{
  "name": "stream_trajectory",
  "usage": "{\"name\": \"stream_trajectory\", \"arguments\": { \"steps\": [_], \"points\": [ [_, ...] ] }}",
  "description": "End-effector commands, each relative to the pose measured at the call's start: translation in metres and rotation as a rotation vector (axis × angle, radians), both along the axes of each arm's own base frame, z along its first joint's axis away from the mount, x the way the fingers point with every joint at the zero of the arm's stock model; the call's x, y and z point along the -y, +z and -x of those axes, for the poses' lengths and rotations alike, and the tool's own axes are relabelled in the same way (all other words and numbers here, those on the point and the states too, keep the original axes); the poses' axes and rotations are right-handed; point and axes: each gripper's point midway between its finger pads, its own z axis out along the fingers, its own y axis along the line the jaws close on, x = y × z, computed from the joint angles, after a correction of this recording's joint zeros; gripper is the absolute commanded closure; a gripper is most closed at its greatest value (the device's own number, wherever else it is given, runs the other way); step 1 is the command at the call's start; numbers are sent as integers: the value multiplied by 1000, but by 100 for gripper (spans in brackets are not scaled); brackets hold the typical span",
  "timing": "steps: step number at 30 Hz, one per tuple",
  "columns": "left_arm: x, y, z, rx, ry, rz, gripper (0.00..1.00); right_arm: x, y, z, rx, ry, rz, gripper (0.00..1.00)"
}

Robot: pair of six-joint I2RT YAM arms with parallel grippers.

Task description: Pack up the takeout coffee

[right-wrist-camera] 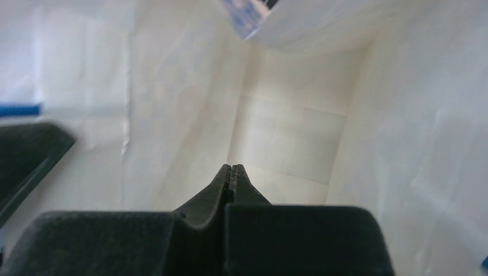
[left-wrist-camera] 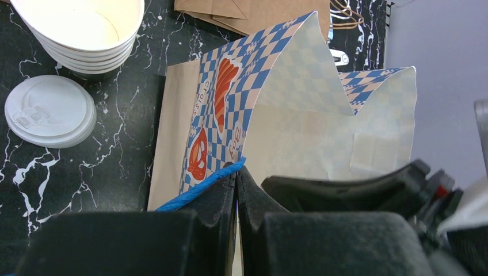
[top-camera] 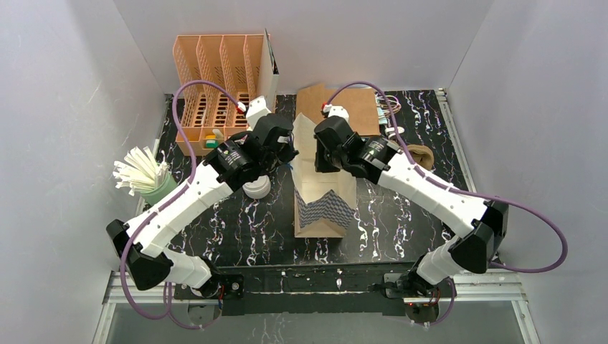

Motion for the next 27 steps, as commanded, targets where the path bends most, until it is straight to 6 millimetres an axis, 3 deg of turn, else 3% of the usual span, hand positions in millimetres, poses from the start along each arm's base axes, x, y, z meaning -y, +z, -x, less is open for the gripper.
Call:
{"name": "stream_trajectory", "arguments": {
  "steps": [1,6,10,14,19,27],
  "points": [
    [-8,15,4,25,15,61,100,10,11,-11,15,-16,2,99],
    [-11,20,6,26,2,89,100,39,-6,-17,44,-76,131,99],
    [-13,19,7,19,-3,88,100,53,-4,-20,92,-67,201,99],
    [-7,15,6,5,-26,104,100,32,10,-17,168,98,136,99],
    [0,12,7,-11,-55,121,100,7,3,-14,208,236,107,99],
    [8,13,10,-31,-114,129,100,1,17,-52,494,227,158,99]
  ]
}}
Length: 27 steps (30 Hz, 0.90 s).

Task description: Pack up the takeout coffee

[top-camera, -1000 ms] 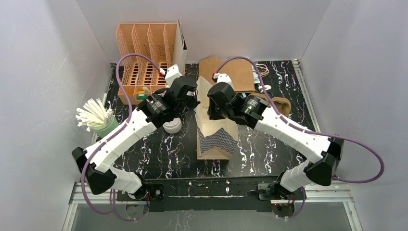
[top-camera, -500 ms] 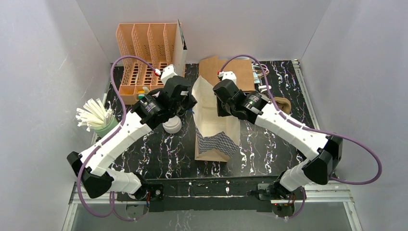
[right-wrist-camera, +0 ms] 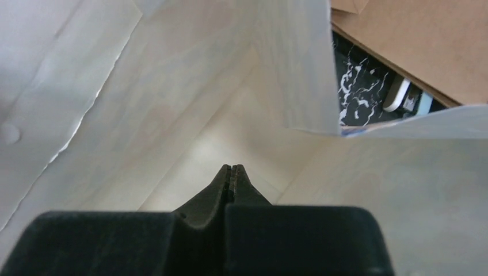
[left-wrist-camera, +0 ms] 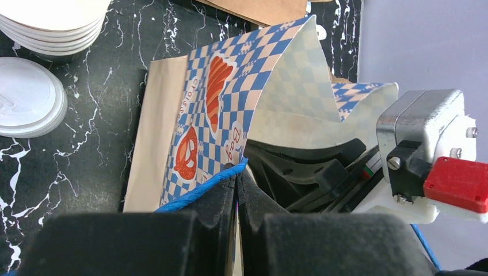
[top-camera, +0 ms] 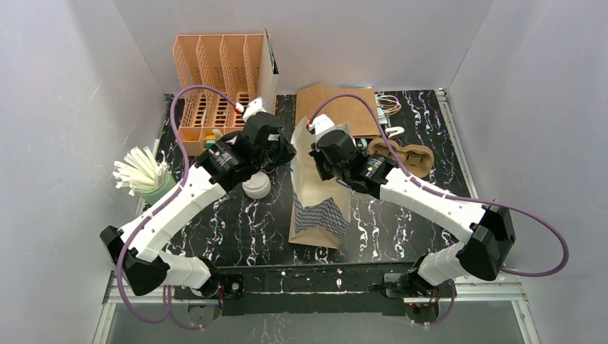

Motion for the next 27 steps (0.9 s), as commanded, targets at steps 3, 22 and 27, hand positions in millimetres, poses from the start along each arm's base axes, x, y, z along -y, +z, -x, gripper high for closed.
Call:
{"name": "stream_trajectory", "arguments": {
  "steps": [3,22,27],
  "points": [
    [9,14,5,6,-74,24,100,-6,56,-49,296,-29,-50,99],
    [23,12,23,-49,-216,47,100,60,65,-155,407,-358,-20,99],
    [16,4,15,-40,-186,-5,100,43,57,-131,313,-218,-75,99]
  ]
}}
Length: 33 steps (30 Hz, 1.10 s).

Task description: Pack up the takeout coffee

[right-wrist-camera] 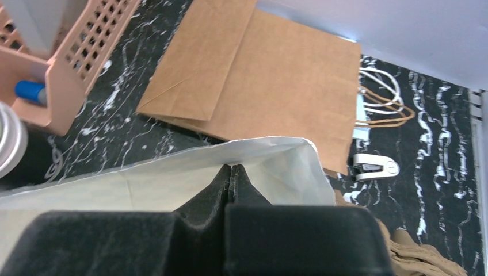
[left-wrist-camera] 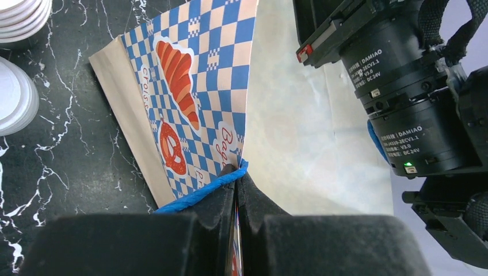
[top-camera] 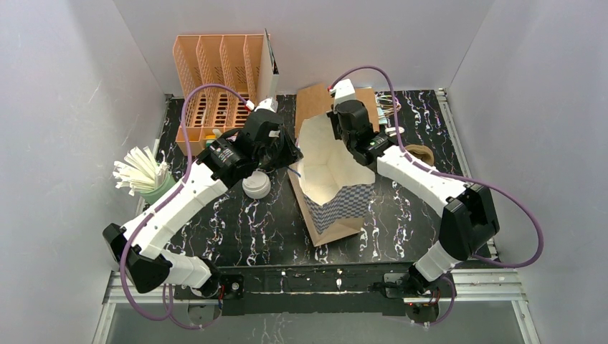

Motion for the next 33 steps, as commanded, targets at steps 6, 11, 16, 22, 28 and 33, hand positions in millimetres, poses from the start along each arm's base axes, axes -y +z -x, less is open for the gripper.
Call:
{"name": "stream_trajectory", "arguments": {
  "steps": [6,11,16,22,28,33],
  "points": [
    [-3,10,-5,32,2,-15,100,20,15,20,-39,-70,-39,99],
    [-21,14,-11,63,68,-75,100,73,32,13,-29,-346,78,99],
    [-22,15,-12,72,82,-70,100,124,42,8,-41,-530,39,99],
    [-8,1,-18,49,51,-64,100,119,61,7,-45,-454,14,99],
    [15,1,-36,64,28,-45,100,73,62,25,-174,-174,-81,99],
    [33,2,-47,62,21,-1,100,61,52,47,-289,-89,-102,99]
  ]
}}
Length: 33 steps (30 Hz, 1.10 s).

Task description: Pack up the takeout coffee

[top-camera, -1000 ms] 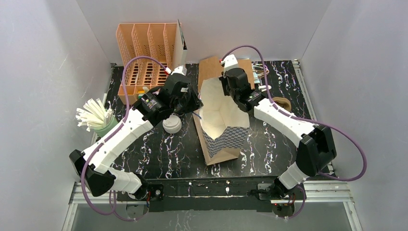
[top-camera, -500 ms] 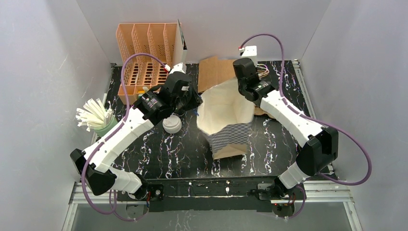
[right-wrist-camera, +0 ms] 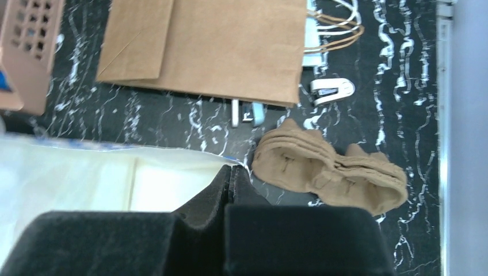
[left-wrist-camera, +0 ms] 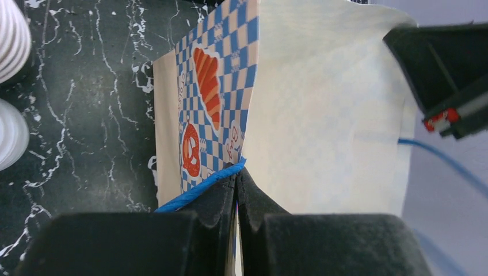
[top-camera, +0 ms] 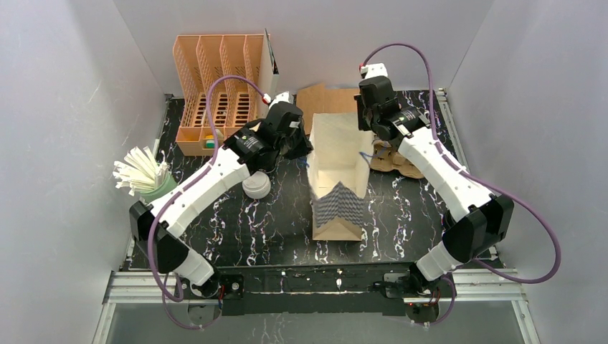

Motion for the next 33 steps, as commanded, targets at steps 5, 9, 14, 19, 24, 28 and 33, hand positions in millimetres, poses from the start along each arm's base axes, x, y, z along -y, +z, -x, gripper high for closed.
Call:
{"name": "stream_trajectory", "arguments": {
  "steps": [5,9,14,19,24,28,33],
  "points": [
    [23,23,-14,38,-11,115,100,-20,16,41,-117,175,-97,96],
    [32,25,-18,35,-18,132,100,-23,45,43,-97,196,-123,87],
    [27,32,-28,71,29,124,100,-19,75,40,-30,180,-130,78],
    [11,36,-36,107,96,58,100,-16,89,39,-20,158,-135,67],
    [-9,38,-41,140,157,-18,100,-8,100,43,7,126,-148,56],
    [-17,36,-40,153,165,-53,84,-1,106,49,22,105,-155,42],
    [-27,39,-39,175,171,-89,65,8,103,53,11,71,-141,37]
  ]
}}
